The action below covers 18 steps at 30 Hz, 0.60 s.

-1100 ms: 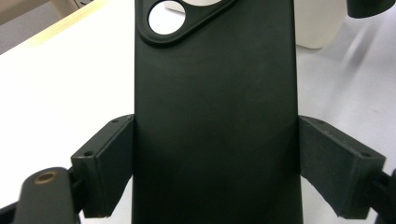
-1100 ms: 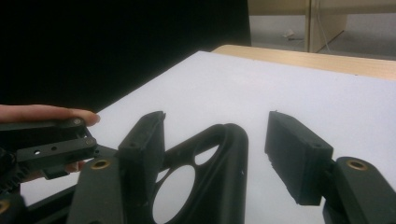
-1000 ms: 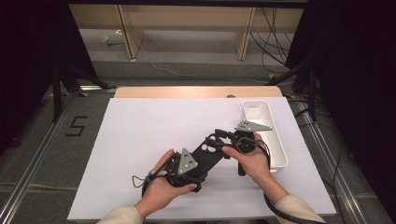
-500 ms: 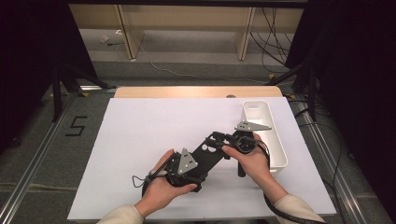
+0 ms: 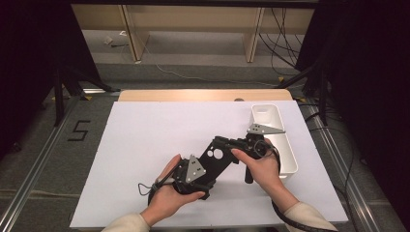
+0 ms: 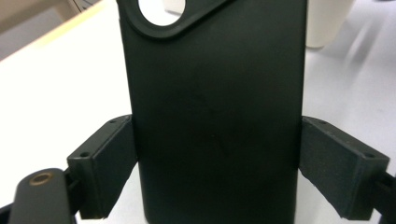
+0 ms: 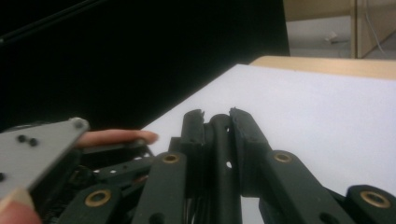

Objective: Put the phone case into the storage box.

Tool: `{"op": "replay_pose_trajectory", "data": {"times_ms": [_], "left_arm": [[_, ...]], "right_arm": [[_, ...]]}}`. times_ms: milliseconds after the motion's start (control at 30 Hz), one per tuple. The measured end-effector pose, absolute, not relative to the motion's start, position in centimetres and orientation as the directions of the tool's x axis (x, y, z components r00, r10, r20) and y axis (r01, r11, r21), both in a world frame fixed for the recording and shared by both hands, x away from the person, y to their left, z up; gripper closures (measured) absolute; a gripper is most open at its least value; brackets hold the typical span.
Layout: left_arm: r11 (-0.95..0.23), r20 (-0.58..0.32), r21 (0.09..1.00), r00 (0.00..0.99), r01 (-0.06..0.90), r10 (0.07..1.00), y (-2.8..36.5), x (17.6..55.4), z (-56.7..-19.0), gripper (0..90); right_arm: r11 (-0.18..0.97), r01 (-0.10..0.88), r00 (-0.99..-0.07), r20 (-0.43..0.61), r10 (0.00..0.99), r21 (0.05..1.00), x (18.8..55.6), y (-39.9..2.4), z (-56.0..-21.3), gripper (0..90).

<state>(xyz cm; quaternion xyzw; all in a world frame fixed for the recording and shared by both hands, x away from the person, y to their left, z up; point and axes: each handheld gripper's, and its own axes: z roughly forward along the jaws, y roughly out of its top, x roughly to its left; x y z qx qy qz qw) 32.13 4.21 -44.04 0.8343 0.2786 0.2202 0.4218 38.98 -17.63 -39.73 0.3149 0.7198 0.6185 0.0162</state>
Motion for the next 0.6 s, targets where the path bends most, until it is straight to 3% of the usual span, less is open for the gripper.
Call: {"op": "replay_pose_trajectory", "data": {"times_ms": [33,67,233,600], "left_arm": [[-0.483,0.142,0.834,0.744,0.265,0.653,4.4,32.2,-43.9,14.2],[-0.468,0.124,0.842,0.748,0.268,0.651,4.4,32.3,-43.8,21.9],[-0.4,0.027,0.865,0.769,0.302,0.638,5.4,32.8,-43.6,19.9],[-0.371,-0.064,0.875,0.835,0.31,0.547,7.2,34.0,-43.6,45.1]], "right_arm": [[0.038,0.432,-0.809,0.368,0.459,0.901,38.8,-17.5,-39.4,78.1],[0.077,0.417,-0.825,0.342,0.45,0.906,38.7,-17.4,-38.9,78.3],[0.119,0.376,-0.845,0.287,0.452,0.919,38.6,-17.7,-38.2,78.2],[0.199,0.344,-0.882,0.244,0.402,0.917,38.9,-18.6,-37.4,78.1]]}}
